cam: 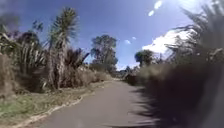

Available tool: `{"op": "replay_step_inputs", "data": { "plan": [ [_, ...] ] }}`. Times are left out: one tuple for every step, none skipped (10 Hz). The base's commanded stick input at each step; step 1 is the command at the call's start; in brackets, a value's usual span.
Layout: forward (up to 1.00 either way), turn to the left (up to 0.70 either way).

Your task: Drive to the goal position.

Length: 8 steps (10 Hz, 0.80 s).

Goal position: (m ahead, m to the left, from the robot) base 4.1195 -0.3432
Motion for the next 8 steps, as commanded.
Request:
{"op": "replay_step_inputs", "data": {
  "plan": [
    [1.0, 0.0],
    [1.0, 0.0],
    [1.0, 0.0],
    [1.0, 0.22],
    [1.0, 0.31],
    [1.0, 0.0],
    [1.0, 0.0],
    [1.0, 0.0]
  ]
}}
